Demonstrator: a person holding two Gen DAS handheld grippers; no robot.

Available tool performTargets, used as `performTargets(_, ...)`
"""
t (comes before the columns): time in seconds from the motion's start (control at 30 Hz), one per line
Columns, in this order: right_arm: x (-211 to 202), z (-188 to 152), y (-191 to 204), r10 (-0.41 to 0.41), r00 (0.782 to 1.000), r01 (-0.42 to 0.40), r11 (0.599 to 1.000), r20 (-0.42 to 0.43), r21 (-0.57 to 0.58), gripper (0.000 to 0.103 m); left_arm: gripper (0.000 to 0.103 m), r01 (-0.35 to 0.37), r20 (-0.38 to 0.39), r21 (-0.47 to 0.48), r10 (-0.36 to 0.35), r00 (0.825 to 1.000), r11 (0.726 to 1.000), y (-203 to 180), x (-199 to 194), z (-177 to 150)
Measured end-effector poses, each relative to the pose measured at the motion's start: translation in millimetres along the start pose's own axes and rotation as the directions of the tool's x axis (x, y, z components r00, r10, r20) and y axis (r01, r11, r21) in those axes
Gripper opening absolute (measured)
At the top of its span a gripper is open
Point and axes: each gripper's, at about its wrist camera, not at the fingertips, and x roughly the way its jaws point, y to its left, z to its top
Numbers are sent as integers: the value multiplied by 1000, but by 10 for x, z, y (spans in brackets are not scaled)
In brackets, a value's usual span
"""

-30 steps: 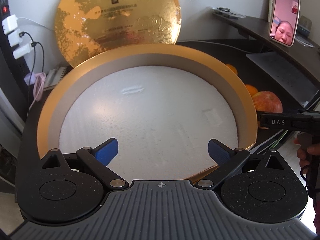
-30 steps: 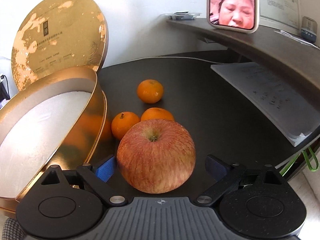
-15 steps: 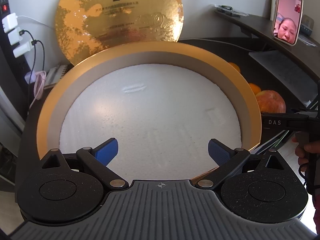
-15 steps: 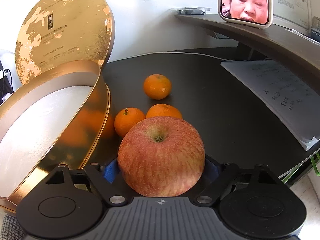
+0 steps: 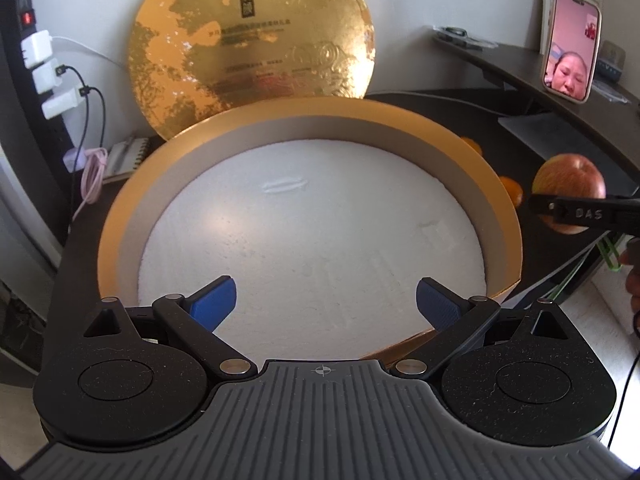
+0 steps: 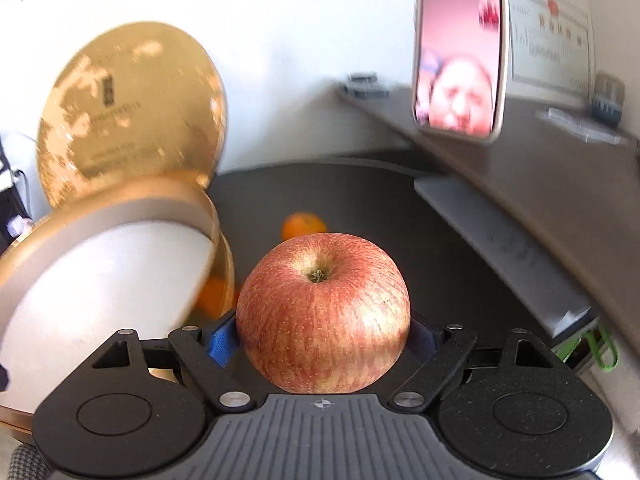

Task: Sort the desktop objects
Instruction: 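Carry the apple with the right gripper into the gold box and release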

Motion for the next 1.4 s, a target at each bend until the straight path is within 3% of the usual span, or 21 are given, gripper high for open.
performTargets(0.2, -357, 190, 345, 68, 995, -64, 996, 66, -65, 83, 99, -31, 43, -73, 34, 999, 997, 270, -159, -46)
performTargets(0.37, -422, 291, 730, 163, 985, -153, 979, 61, -134, 83, 98, -78, 43, -132, 85, 995, 988, 553, -233, -143)
performTargets(0.6, -114, 297, 1377, 259, 964, -266, 943, -57, -199, 83, 97, -162, 18, -190, 169, 985, 968, 919, -258, -335)
performTargets(0.83, 280, 260, 2047, 329, 923, -372, 897, -201, -239, 83, 97, -209, 43, -153, 218, 975, 966, 1009, -244, -488)
performTargets(1.13, 757, 185, 2573, 312, 890, -408, 871, -333, -275, 83, 97, -190, 40, -134, 197, 980, 973, 1044, -91, -506)
performTargets(1.4, 884, 138, 2766, 299, 875, -420, 861, -380, -288, 84, 98, -177, 28, -126, 182, 983, 976, 1056, -7, -505)
